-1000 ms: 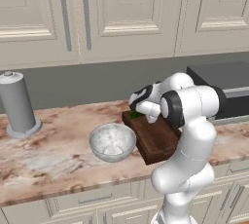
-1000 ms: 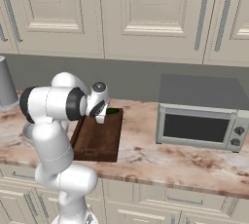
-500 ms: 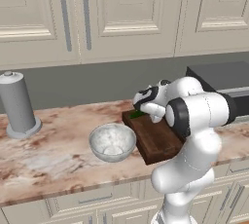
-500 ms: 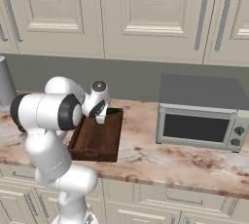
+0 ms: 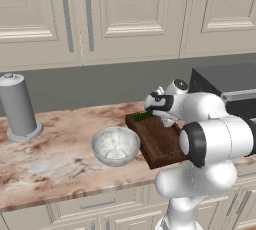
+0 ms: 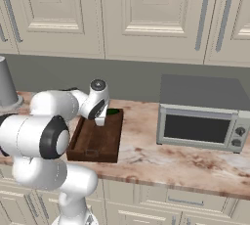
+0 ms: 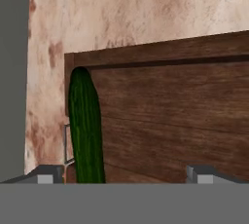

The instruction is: Place the two vegetables and bowl onto the tray for setting up a vegetable dip station.

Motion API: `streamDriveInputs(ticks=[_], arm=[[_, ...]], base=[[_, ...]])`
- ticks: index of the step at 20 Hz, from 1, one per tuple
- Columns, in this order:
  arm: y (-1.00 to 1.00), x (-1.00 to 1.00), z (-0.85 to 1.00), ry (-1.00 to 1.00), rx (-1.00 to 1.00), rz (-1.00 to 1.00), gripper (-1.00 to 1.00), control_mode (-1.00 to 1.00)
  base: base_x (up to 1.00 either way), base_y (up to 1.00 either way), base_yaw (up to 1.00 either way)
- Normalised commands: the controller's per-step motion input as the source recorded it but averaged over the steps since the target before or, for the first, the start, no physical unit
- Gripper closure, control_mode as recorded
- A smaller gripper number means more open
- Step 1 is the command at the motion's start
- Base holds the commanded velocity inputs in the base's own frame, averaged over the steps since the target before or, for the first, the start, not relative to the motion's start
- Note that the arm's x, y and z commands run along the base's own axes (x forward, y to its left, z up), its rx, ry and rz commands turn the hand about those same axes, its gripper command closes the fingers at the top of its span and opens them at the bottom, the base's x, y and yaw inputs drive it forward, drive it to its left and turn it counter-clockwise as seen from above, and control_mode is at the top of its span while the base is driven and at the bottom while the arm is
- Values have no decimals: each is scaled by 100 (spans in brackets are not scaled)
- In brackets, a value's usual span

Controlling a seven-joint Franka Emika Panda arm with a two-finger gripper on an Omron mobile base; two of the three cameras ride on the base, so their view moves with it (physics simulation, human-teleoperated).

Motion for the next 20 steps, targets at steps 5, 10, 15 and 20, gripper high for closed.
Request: streamDriveInputs(ticks=[5,10,15,20], arm=[[-4,-73,26,1,-1,11,-100,-100],[0,-72,35,5,-1,16,-100,-100],[0,-62,58,17,-4,14,-100,-100],[3,-67,59,16,-8,7,-100,-100]], base=[[0,0,0],[0,0,0],[0,0,0],[0,0,0]])
